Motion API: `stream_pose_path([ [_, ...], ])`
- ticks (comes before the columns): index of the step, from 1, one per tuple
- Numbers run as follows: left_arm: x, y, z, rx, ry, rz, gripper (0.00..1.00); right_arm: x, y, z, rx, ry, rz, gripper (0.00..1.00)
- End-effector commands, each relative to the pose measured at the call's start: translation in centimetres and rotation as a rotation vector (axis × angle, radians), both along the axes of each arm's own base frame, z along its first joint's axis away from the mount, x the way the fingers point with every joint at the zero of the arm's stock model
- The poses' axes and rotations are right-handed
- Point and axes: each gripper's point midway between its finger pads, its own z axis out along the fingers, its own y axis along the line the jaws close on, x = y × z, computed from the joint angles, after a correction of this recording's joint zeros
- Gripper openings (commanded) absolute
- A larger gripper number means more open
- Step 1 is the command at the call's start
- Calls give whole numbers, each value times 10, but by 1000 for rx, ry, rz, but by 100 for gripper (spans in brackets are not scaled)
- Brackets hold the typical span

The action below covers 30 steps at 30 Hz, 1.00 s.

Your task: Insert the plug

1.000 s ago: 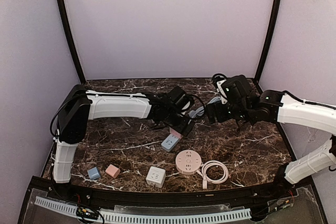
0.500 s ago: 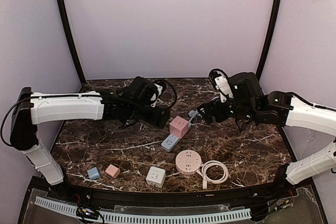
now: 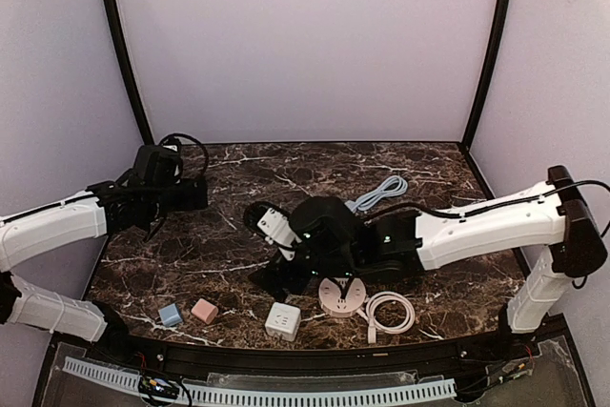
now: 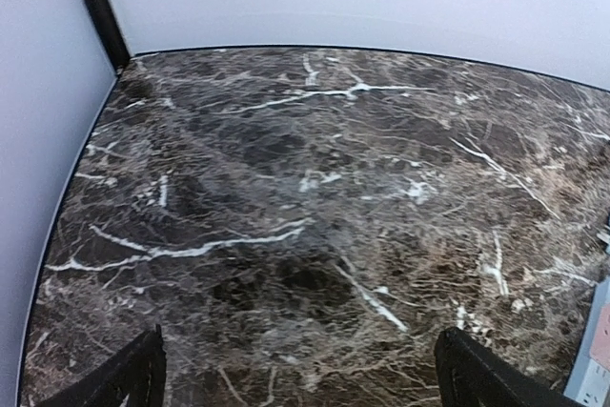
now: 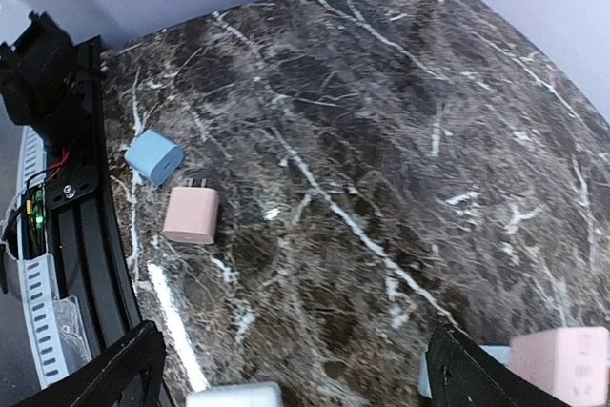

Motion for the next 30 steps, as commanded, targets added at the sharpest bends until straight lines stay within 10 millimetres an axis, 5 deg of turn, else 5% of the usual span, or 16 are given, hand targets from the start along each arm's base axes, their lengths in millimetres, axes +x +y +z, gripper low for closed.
stream_pose_path([
  [1,-6,36,-2,-23,-19,108,99,-35,59,-9,69,-27,148,94],
  [11,-16,68,-6,-35,-40,186,99,-73,111,-59,176,37,256,90],
  [30,-16,71,-9,-50,-42,182,98,-62,163,-135,113,33,138,77],
])
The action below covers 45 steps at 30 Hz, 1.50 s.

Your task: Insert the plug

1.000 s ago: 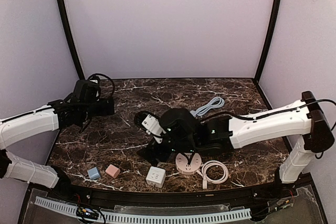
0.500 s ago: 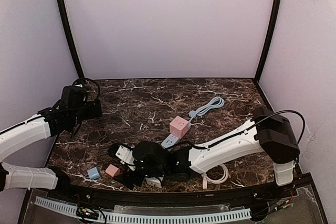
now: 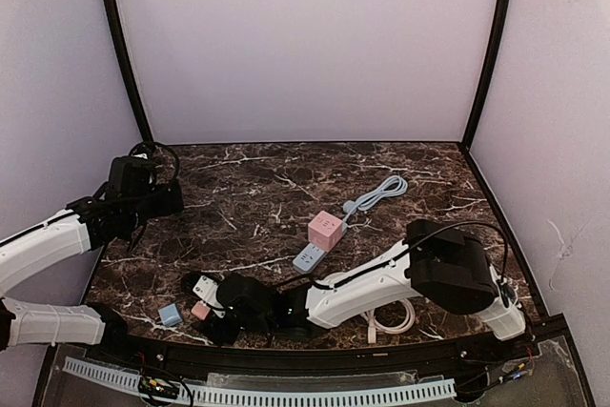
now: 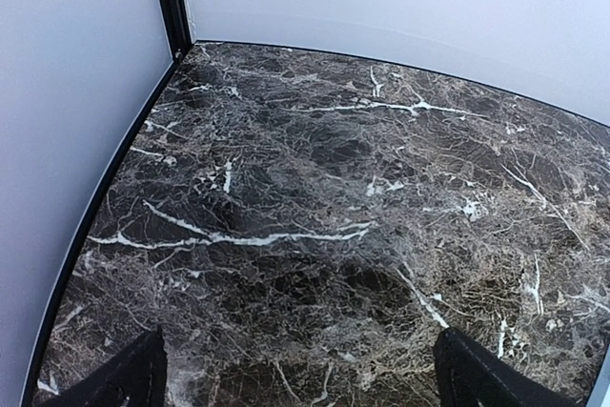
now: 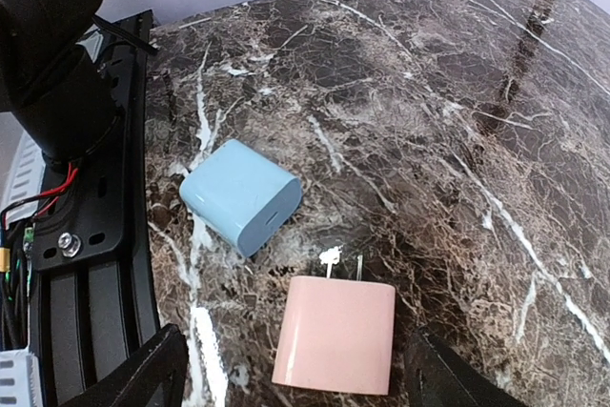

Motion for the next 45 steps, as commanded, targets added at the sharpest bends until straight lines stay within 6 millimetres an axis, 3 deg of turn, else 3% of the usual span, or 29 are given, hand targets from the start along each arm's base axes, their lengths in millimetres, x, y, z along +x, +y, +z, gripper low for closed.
stream_pose_path([
  [1,-1,2,-4,-7,-1,3,98,-3,14,-6,17,-17,-38,76],
  [9,-3,2,-3,-10,-8,-2,97,9,11,-21,-8,-49,-106,72],
  [20,-3,1,-4,-14,-7,-11,97,7,7,-43,-61,-55,-114,58],
  [26,-2,0,-4,-16,-8,-16,96,6,8,-48,-70,-54,-109,47],
  [29,-2,-1,-6,-15,-6,-18,96,6,7,-48,-71,-55,-111,36],
  [33,-2,-2,-6,-15,-6,-32,96,7,5,-28,-52,-74,-112,24],
  [38,0,-13,-3,-35,-21,-90,94,9,-3,22,-15,-114,-80,18],
  [41,1,-23,1,-59,-37,-144,93,16,-15,59,17,-127,-83,15],
  [45,2,-38,6,-82,-60,-229,93,32,-39,85,15,-155,-123,13],
])
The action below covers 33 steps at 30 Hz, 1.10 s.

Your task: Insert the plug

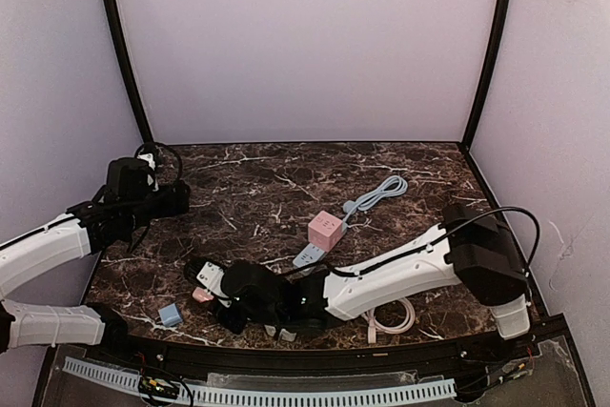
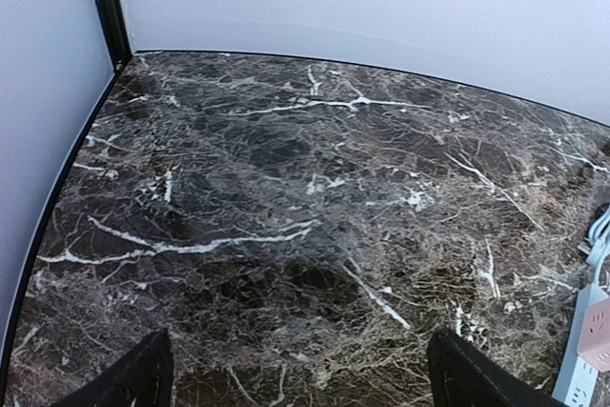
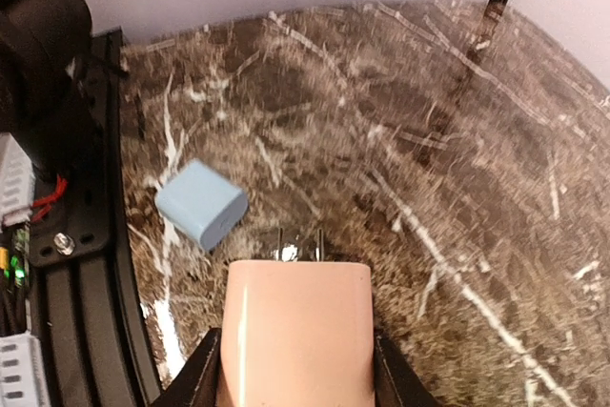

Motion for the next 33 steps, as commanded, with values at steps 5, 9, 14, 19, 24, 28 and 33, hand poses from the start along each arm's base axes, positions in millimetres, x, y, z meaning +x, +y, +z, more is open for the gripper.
stream_pose_path([
  [5,6,-28,8,-41,-57,-160,93,39,-56,75,45,-85,-116,12],
  [9,14,-42,8,-26,-80,-228,91,61,-99,85,17,-109,-200,11],
  [14,19,-66,16,9,-156,-331,91,84,-142,106,12,-89,-276,10],
  [19,13,-104,32,135,-293,-466,91,102,-174,120,-10,-51,-330,10],
  [24,-4,-152,32,232,-404,-686,92,112,-196,135,7,47,-340,9],
  [28,-22,-176,32,254,-503,-846,92,109,-206,147,6,127,-326,9],
  [33,-52,-200,31,332,-646,-1026,92,104,-213,157,-18,215,-299,9],
])
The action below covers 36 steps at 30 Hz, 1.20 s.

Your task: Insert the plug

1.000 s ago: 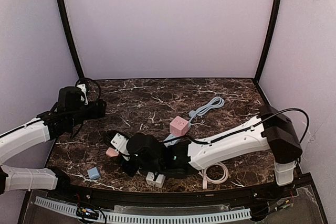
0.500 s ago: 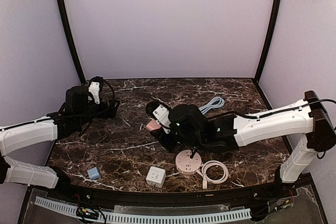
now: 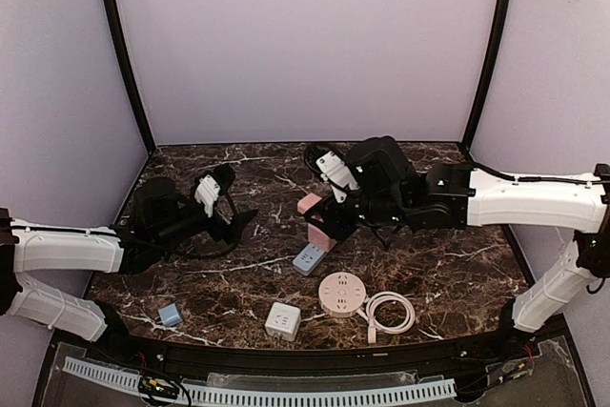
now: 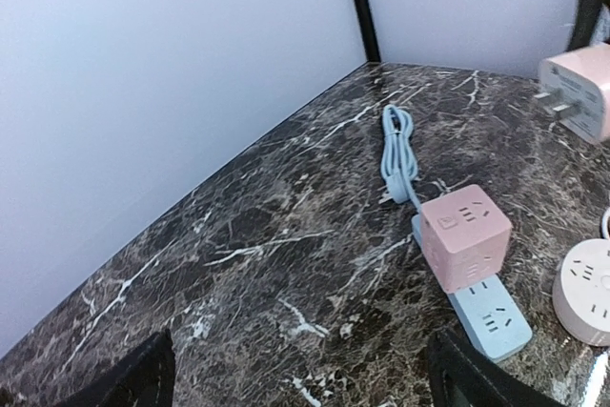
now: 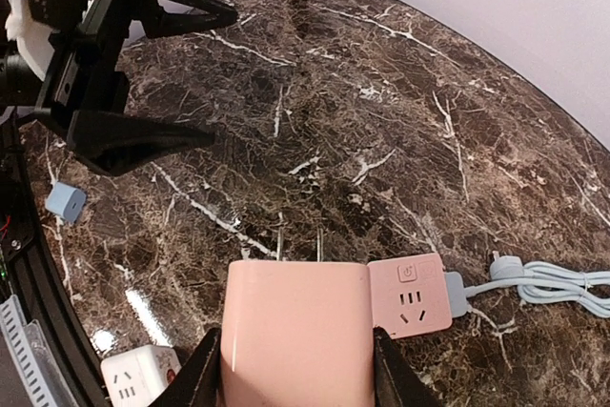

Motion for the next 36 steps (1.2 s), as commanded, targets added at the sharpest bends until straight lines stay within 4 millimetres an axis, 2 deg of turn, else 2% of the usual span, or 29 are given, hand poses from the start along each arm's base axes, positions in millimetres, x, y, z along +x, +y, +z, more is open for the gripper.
stream_pose_path([
  [1,-34,-30,16,37,-213,-233,92,-12,-6,20,22,109,41,9],
  [7,-63,-43,22,55,-407,-376,90,-14,-9,21,19,239,72,9],
  [12,-78,-59,14,130,-477,-454,88,-16,-2,26,1,293,103,9],
  [23,-87,-80,22,174,-534,-513,72,-20,15,12,-52,378,161,8],
  [36,-94,-102,11,227,-525,-571,60,-24,27,6,-67,424,200,6],
])
